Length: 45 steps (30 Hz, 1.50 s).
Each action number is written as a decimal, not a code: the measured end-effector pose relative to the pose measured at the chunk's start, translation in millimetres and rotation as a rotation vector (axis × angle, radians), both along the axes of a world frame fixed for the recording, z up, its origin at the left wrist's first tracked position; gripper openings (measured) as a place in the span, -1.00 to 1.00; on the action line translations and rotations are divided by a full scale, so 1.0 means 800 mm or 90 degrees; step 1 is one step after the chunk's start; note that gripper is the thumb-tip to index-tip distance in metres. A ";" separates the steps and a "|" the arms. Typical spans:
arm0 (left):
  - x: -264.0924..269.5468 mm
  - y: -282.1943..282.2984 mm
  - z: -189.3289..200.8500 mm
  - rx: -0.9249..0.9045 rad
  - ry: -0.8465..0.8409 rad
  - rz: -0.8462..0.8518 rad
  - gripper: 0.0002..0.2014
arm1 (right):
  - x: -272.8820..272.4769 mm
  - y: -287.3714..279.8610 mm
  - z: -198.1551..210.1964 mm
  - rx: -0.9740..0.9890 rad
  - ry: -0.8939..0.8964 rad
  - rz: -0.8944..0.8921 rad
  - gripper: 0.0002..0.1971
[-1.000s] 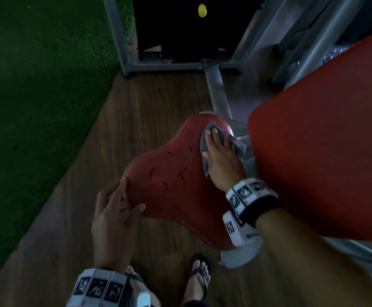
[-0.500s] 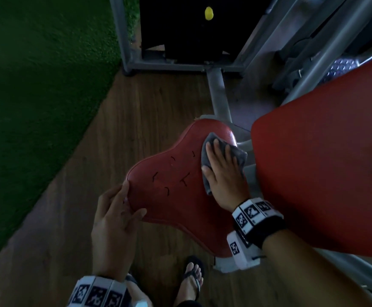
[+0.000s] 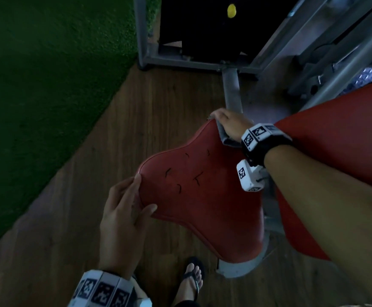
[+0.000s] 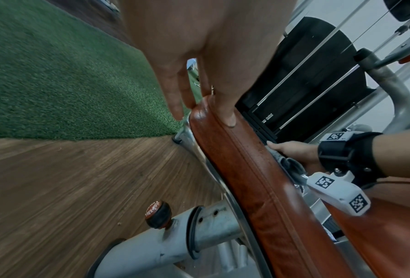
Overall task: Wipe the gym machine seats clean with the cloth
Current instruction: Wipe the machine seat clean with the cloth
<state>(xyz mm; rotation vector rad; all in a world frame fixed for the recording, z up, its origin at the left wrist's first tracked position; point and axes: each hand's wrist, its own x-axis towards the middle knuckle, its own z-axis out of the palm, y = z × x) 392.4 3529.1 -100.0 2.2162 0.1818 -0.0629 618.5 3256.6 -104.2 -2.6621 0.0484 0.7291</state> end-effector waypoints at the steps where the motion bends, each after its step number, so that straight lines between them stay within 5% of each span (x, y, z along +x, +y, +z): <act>1: -0.001 0.000 0.000 0.001 0.001 0.003 -0.30 | -0.001 0.003 -0.002 0.008 -0.007 0.051 -0.54; 6: -0.001 0.000 0.000 -0.014 0.007 0.015 -0.29 | -0.006 0.003 -0.005 -0.019 -0.045 0.271 -0.57; 11: 0.002 0.000 0.002 -0.017 0.005 0.017 -0.30 | 0.014 -0.006 -0.005 -0.013 0.019 0.089 -0.55; 17: 0.000 0.002 0.001 -0.035 0.008 0.023 -0.30 | -0.001 0.011 -0.010 -0.024 -0.084 0.302 -0.63; 23: 0.000 0.001 0.000 -0.027 -0.009 0.022 -0.30 | 0.008 -0.002 -0.013 0.011 -0.042 0.178 -0.49; 29: 0.000 0.000 0.000 -0.054 -0.031 0.031 -0.32 | -0.012 0.044 0.008 0.075 -0.068 0.482 -0.68; 39: 0.009 -0.005 -0.004 -0.039 -0.015 0.036 -0.32 | -0.018 0.030 -0.002 0.045 -0.128 0.446 -0.65; 45: 0.007 -0.004 -0.006 -0.041 -0.024 0.037 -0.33 | -0.065 0.008 -0.006 -0.047 -0.249 0.170 -0.59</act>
